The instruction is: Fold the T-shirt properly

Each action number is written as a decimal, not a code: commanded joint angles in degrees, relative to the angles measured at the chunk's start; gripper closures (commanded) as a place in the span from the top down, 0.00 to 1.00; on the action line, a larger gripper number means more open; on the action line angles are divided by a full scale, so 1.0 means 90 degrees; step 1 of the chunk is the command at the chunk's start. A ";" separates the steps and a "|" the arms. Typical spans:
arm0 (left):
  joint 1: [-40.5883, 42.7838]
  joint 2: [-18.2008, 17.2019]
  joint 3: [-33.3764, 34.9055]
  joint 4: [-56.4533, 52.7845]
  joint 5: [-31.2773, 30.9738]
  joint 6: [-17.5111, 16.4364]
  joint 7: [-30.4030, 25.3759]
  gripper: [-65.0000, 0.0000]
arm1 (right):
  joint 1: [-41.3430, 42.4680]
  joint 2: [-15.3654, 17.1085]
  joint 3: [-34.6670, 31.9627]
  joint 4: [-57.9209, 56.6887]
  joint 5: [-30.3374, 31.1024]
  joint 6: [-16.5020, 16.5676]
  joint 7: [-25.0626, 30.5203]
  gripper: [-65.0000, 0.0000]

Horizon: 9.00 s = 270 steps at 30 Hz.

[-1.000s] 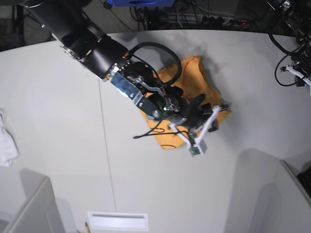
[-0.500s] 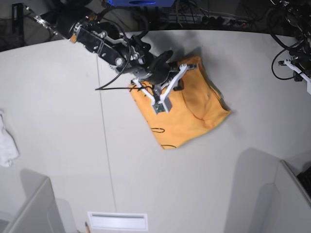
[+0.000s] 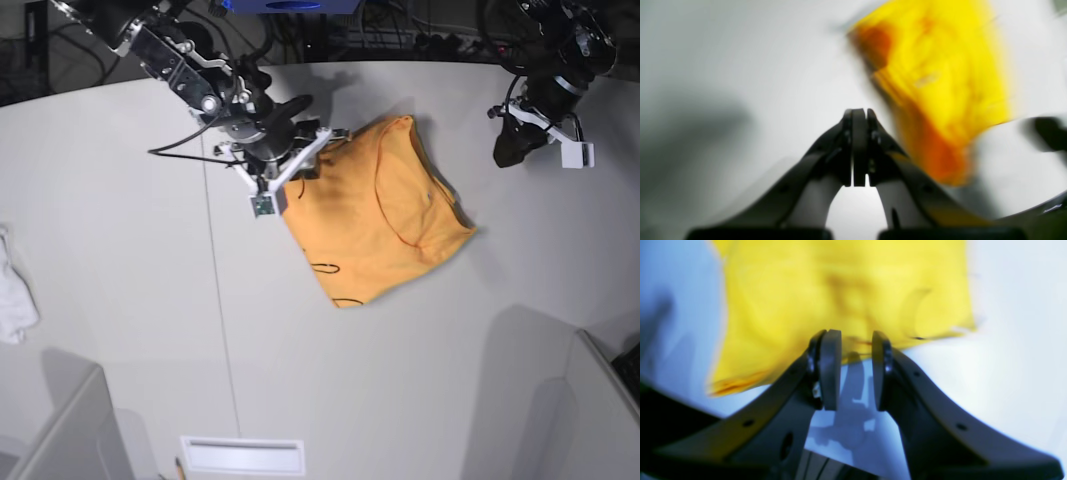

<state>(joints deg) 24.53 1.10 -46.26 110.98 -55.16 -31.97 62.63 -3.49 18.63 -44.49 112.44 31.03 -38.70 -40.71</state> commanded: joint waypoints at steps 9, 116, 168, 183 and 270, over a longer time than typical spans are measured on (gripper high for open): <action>-0.0221 0.0332 0.0144 -0.1210 -0.1232 -0.0038 -0.0077 0.98 | -0.0282 0.0357 0.0240 0.0180 -0.0082 0.0026 0.0084 0.25; -0.6785 -0.1300 1.3145 -0.4316 0.5293 -0.0722 -0.1552 0.00 | -0.3036 -0.0923 0.5017 0.0288 -0.0053 0.0026 0.1109 0.25; -0.3913 -0.2208 0.5897 0.0275 0.5293 -0.0722 -0.0712 0.00 | -0.2802 -0.0708 0.5026 0.0298 -0.0102 0.1697 0.1842 0.00; 0.1420 -0.2403 0.3416 0.0236 0.5264 -0.0732 -0.7237 0.00 | -0.5410 -0.0512 0.5651 0.0258 -0.0102 0.2244 0.6853 0.00; -0.1442 0.0107 0.6493 -1.2331 0.5225 0.2707 -1.0168 0.00 | -0.0653 -0.1655 0.0846 -1.1590 -0.0092 0.2253 0.6316 0.00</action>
